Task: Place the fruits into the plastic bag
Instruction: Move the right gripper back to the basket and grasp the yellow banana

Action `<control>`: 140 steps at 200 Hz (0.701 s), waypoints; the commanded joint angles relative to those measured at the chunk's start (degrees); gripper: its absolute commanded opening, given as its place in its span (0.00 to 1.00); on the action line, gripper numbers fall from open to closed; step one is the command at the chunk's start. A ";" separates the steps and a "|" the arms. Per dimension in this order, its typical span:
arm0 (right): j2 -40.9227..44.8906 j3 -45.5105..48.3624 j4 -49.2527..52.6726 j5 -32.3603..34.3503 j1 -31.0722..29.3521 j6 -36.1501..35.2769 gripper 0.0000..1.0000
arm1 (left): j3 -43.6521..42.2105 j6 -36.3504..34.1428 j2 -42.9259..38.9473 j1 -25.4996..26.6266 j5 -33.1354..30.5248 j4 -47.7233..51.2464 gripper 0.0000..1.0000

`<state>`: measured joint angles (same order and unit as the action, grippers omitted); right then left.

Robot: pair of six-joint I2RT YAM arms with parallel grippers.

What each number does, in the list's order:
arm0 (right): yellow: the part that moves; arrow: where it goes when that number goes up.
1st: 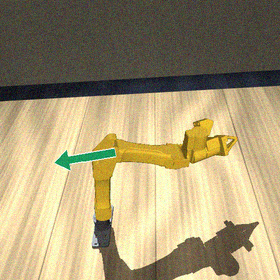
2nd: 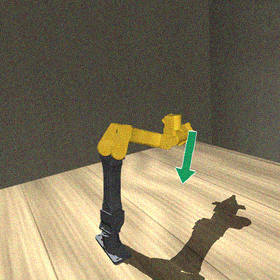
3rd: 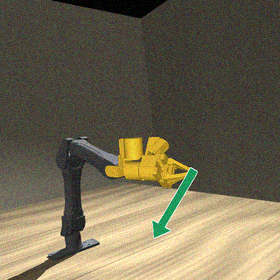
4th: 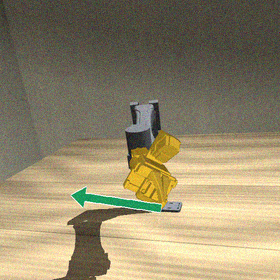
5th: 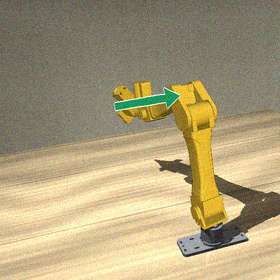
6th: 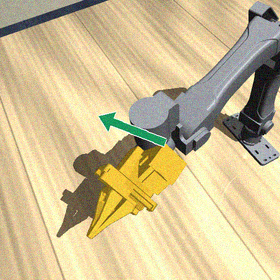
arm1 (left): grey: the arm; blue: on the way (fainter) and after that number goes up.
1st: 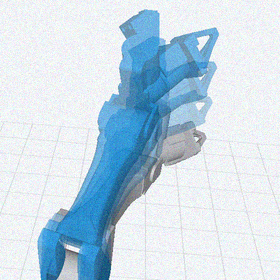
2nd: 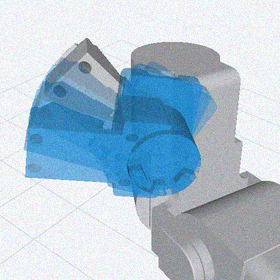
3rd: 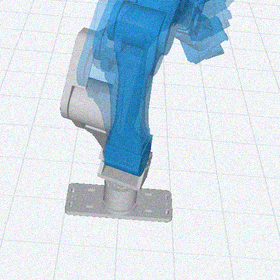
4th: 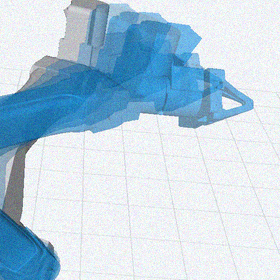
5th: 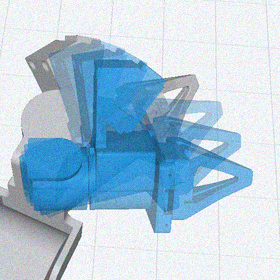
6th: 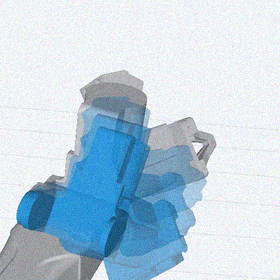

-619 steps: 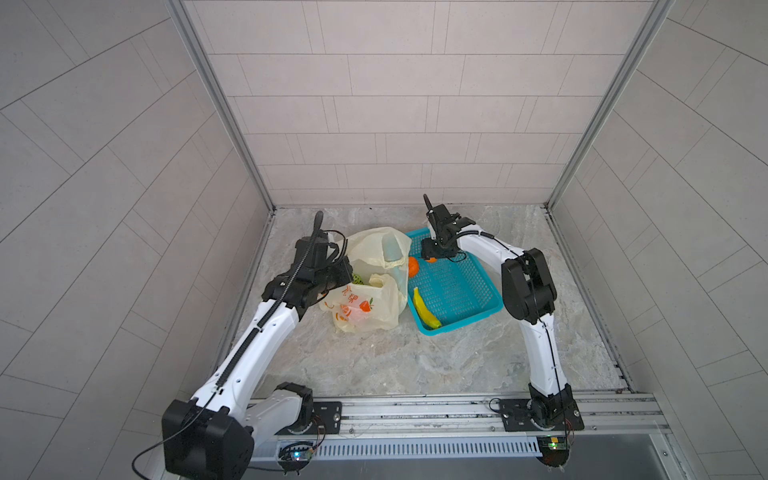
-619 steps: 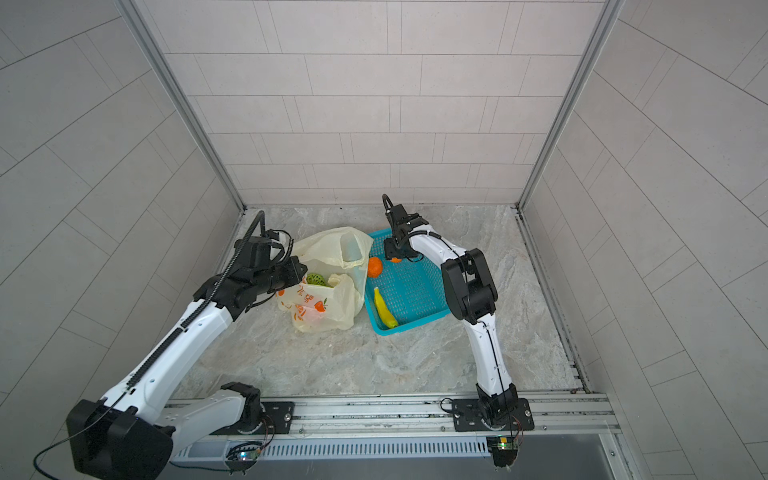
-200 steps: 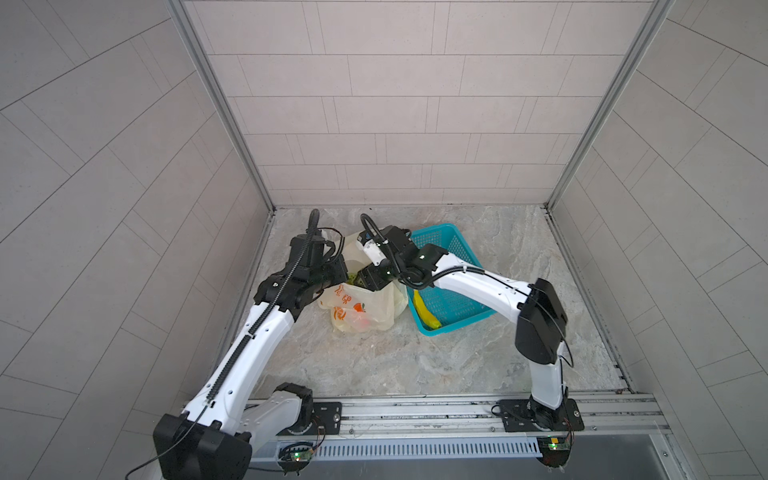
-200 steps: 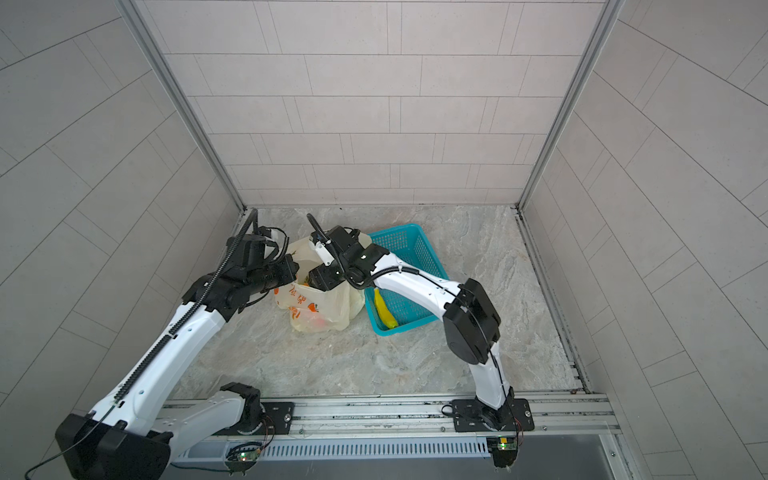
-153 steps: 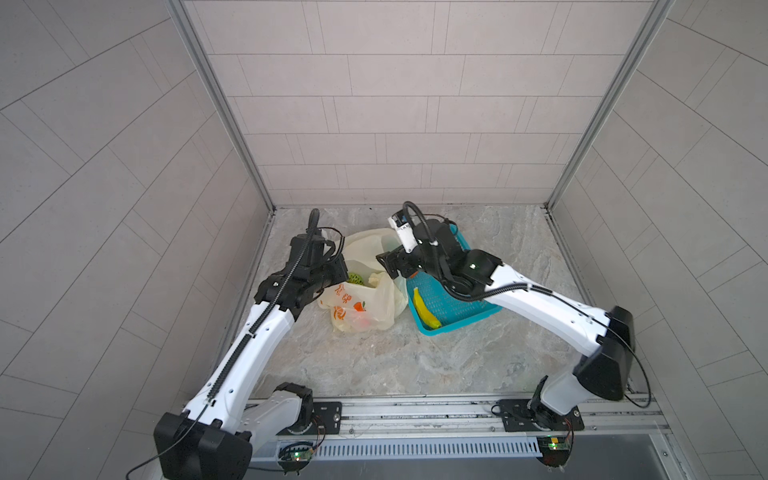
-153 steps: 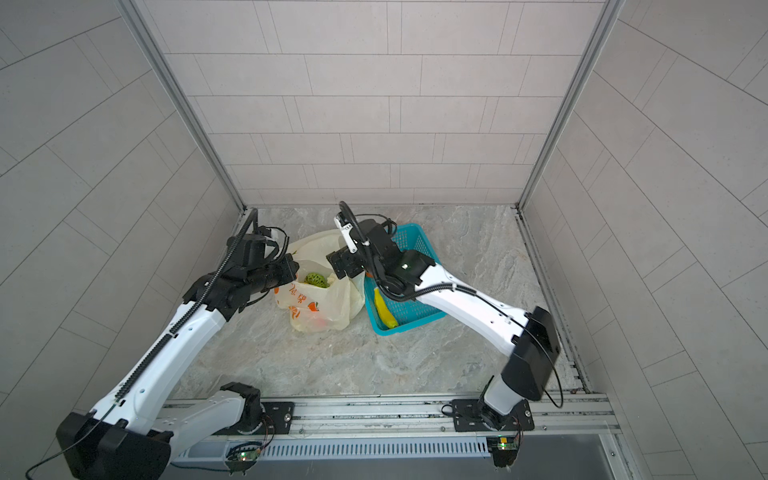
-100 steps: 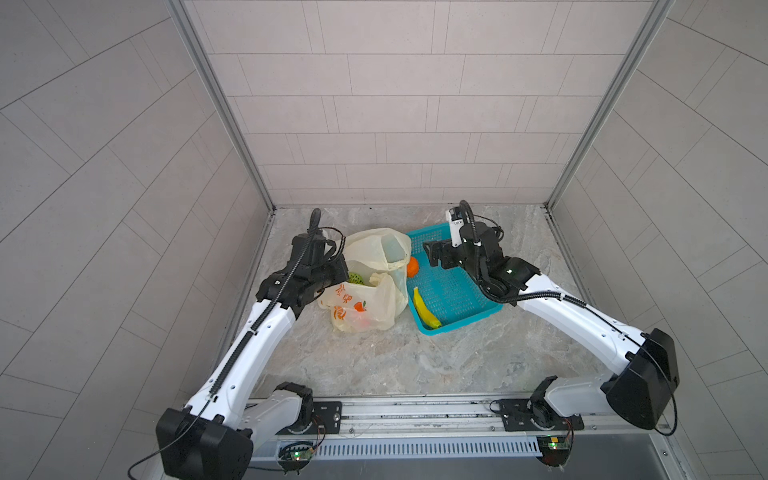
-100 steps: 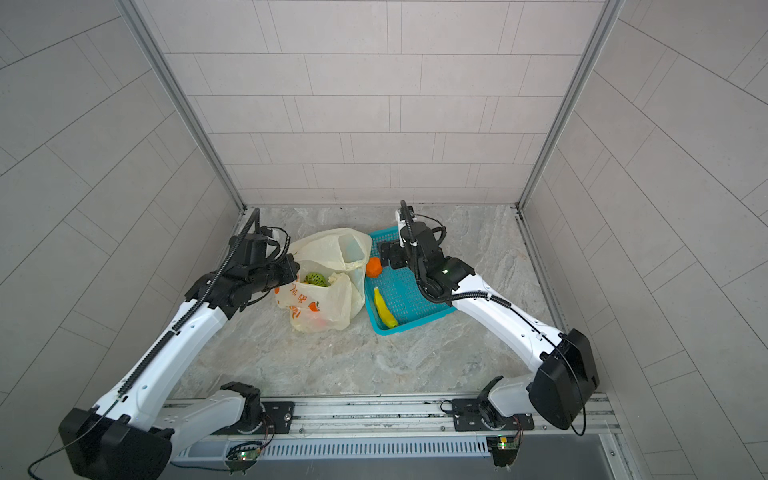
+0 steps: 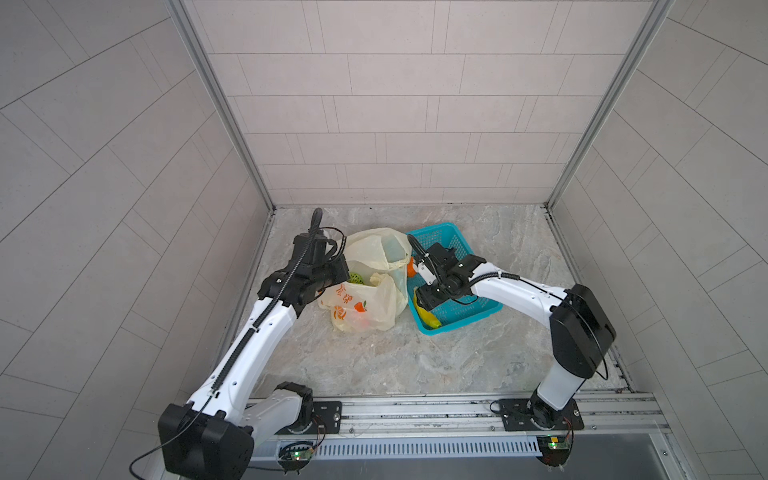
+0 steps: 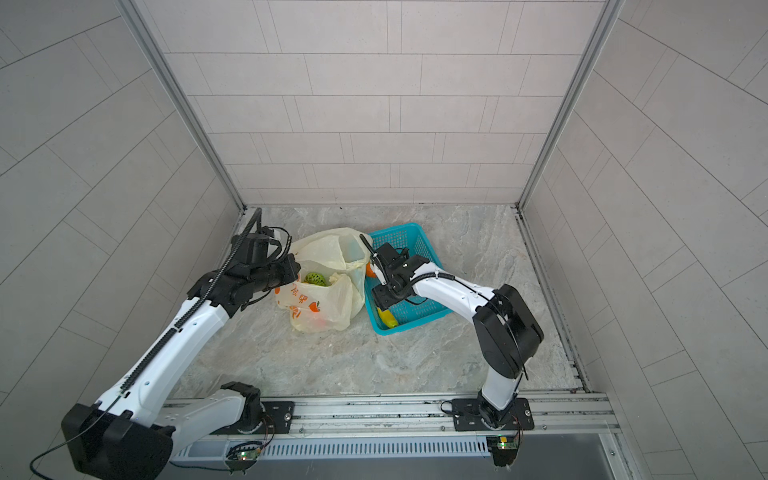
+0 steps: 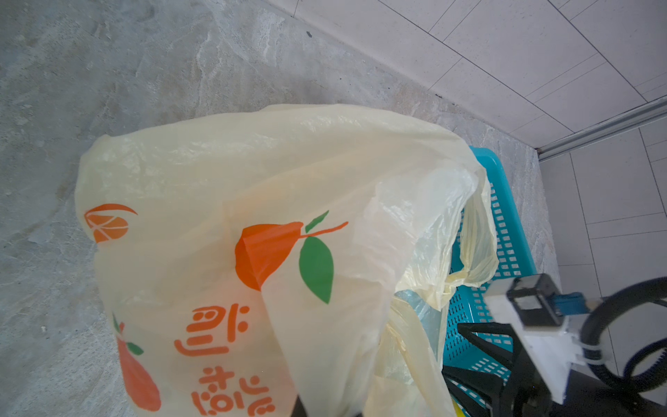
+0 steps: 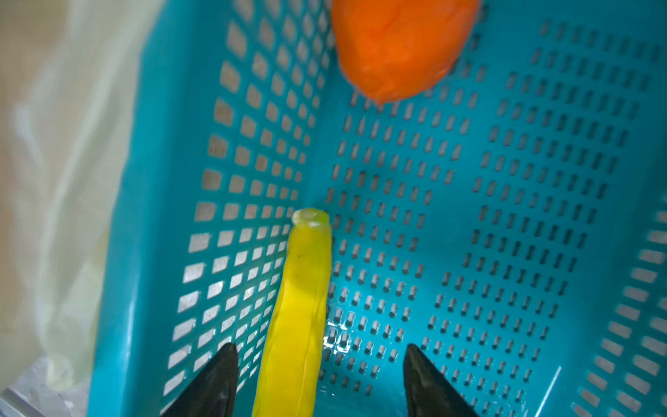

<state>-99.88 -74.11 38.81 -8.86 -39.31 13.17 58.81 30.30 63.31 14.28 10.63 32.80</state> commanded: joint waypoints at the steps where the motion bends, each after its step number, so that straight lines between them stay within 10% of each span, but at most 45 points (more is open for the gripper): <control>1: -2.28 -1.15 9.64 -1.79 -1.06 -2.03 0.66 | -0.24 -0.95 0.07 0.15 -0.34 -0.63 0.00; 45: -5.83 -0.73 11.17 -0.54 -1.78 -2.25 0.58 | -0.23 -1.30 0.16 0.13 -0.37 -0.63 0.00; 94: -5.69 -1.44 10.00 -0.87 -1.26 -1.96 0.19 | 0.13 -1.30 0.19 0.17 -0.40 -0.63 0.00; 140: 0.54 -3.81 10.55 1.68 2.46 -1.13 0.16 | 0.45 -1.39 0.47 0.16 -0.16 -0.67 0.00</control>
<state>-104.95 -75.22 47.86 -9.80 -39.07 11.66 58.81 29.91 63.35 14.28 10.63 32.80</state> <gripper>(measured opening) 0.187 0.056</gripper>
